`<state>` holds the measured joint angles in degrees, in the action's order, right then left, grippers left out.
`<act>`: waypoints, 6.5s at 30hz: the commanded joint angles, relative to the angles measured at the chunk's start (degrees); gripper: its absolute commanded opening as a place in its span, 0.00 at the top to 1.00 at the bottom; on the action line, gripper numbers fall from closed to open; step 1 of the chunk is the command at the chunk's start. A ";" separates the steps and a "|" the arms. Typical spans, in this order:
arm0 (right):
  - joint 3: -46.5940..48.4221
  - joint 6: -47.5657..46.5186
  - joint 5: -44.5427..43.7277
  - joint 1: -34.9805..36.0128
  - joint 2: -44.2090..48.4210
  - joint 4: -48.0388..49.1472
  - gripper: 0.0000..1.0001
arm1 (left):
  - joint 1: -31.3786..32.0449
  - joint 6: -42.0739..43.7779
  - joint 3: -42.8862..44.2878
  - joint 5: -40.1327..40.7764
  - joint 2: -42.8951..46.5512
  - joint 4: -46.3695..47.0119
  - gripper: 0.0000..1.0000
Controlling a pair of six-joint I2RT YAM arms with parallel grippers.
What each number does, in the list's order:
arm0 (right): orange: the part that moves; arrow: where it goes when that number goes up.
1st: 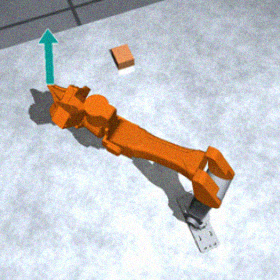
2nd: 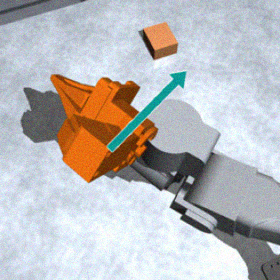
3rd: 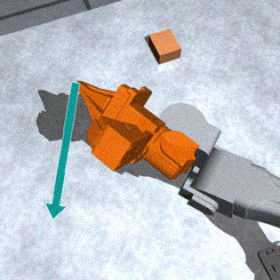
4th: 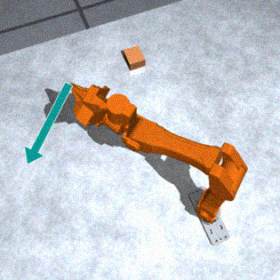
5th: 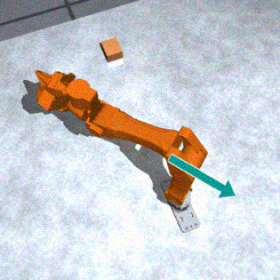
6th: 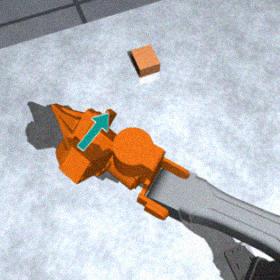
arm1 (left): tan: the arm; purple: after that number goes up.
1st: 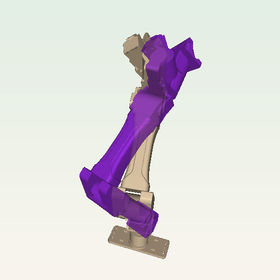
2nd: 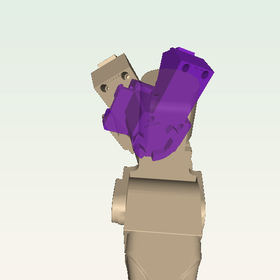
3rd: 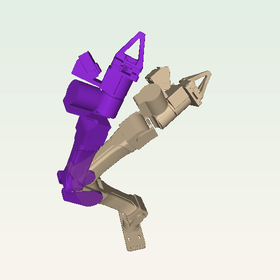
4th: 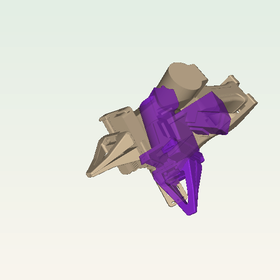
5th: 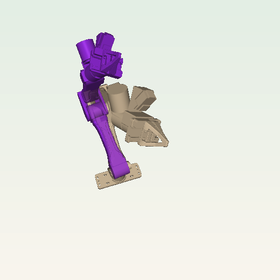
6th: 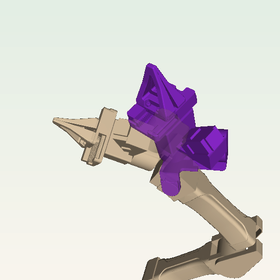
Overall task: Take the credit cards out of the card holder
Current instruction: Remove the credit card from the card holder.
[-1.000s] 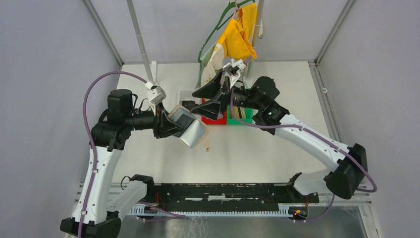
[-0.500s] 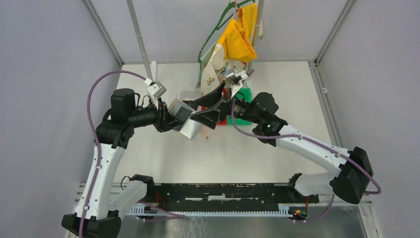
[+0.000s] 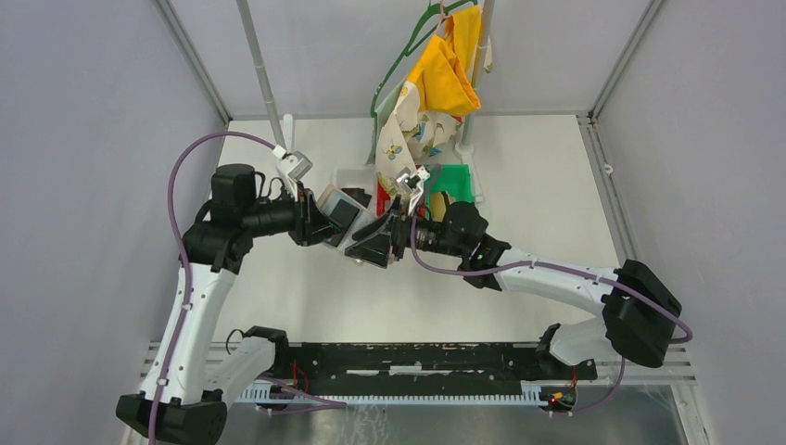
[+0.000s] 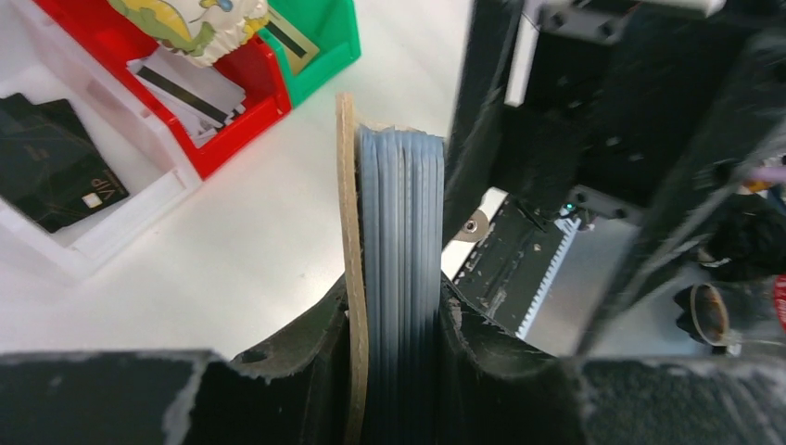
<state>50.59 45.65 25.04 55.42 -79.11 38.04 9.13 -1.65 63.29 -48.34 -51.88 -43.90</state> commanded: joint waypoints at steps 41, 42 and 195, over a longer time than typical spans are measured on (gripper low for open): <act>-5.50 31.12 -7.51 -2.35 -11.87 43.82 0.71 | 0.20 -8.36 4.27 -13.82 0.09 -0.57 0.87; -5.44 31.07 -7.78 -2.33 -11.72 42.93 0.73 | 0.20 -8.41 4.24 -14.01 0.11 -0.64 0.86; -10.43 27.65 -4.52 1.49 -8.72 45.67 1.00 | 0.22 -26.03 4.79 -19.95 3.49 12.68 0.67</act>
<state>41.58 73.69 19.86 56.60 -89.17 83.94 8.75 -24.14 66.15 -64.45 -49.15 -35.09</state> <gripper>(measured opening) 0.006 0.361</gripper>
